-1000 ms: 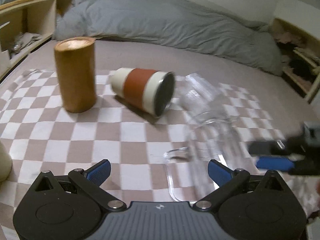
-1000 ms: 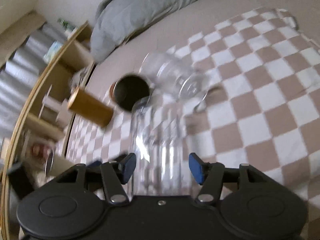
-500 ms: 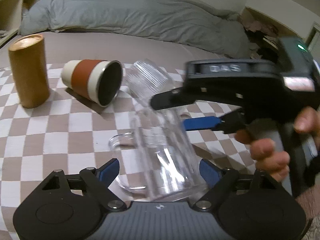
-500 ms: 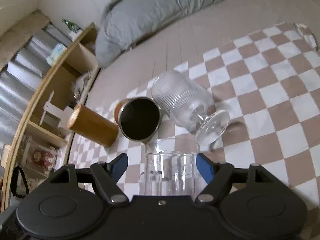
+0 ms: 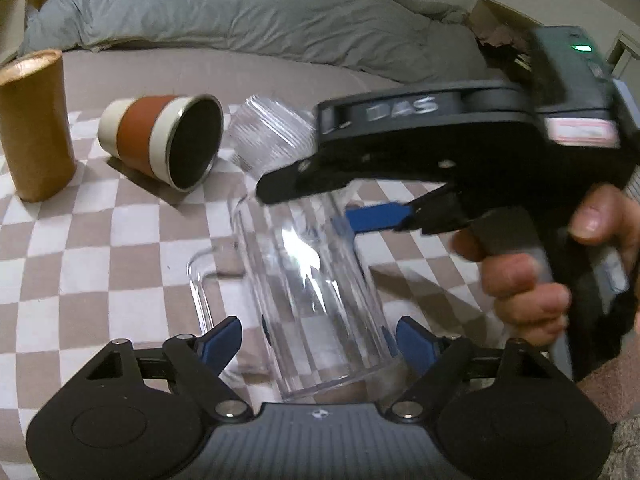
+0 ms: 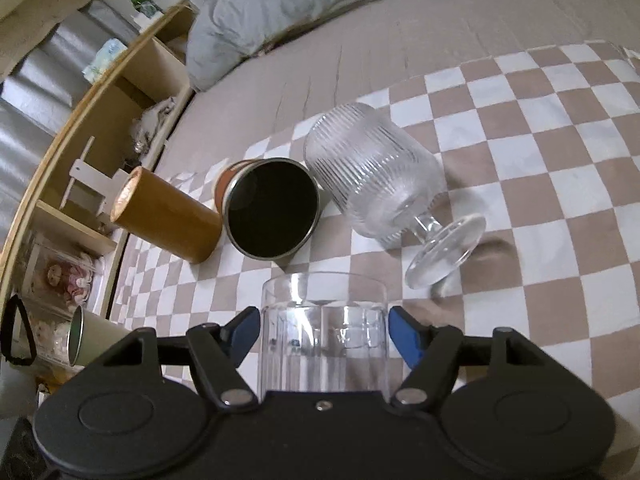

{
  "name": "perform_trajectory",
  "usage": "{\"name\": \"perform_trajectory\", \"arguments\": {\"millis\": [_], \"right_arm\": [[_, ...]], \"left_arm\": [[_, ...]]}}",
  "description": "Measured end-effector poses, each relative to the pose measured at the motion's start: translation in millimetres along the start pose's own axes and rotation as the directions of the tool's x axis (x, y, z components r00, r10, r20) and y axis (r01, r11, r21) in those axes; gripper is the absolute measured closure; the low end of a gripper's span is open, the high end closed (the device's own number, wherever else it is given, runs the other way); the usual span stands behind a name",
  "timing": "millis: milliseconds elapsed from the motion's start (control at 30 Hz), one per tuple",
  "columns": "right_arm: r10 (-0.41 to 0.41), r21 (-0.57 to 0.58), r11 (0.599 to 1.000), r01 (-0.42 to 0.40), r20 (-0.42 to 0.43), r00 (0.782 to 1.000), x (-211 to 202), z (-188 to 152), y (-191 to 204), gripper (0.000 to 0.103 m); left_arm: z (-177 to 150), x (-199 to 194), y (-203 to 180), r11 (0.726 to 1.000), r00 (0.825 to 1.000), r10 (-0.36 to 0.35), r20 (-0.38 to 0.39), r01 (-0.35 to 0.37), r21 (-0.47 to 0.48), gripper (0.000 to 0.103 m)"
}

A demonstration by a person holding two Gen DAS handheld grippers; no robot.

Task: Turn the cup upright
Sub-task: 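Lower the upright mug onto the cloth and open the right gripper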

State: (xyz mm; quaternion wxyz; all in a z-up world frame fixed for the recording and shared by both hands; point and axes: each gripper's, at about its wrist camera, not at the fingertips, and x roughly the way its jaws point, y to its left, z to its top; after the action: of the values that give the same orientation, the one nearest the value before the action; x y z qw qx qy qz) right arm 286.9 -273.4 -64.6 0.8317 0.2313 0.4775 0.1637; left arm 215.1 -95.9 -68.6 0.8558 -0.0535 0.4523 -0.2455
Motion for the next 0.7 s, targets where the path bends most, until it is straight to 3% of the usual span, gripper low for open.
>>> {"name": "perform_trajectory", "arguments": {"millis": [200,267,400,700], "right_arm": [[0.023,-0.12,0.993,-0.015,0.072,0.997,-40.6,-14.7,8.0,0.034],[0.016,-0.144,0.99,-0.003,0.092,0.996,-52.6,-19.7,10.5,0.034],[0.004,-0.174,0.985,0.02,0.141,0.99,-76.6,-29.3,12.4,0.042],[-0.039,-0.197,0.977,0.083,0.215,0.976,-110.8,-46.8,1.9,0.052]], "left_arm": [[-1.4,6.0,-6.2,0.999,0.999,-0.033,-0.014,0.033,0.009,0.019],[-1.8,7.6,-10.0,0.998,0.999,-0.054,-0.008,0.054,0.026,0.027],[-4.7,10.8,-17.2,0.994,0.996,-0.084,0.024,0.082,0.076,0.028],[-17.1,22.0,-45.7,0.969,0.989,-0.077,0.129,0.044,0.244,0.028]]}}
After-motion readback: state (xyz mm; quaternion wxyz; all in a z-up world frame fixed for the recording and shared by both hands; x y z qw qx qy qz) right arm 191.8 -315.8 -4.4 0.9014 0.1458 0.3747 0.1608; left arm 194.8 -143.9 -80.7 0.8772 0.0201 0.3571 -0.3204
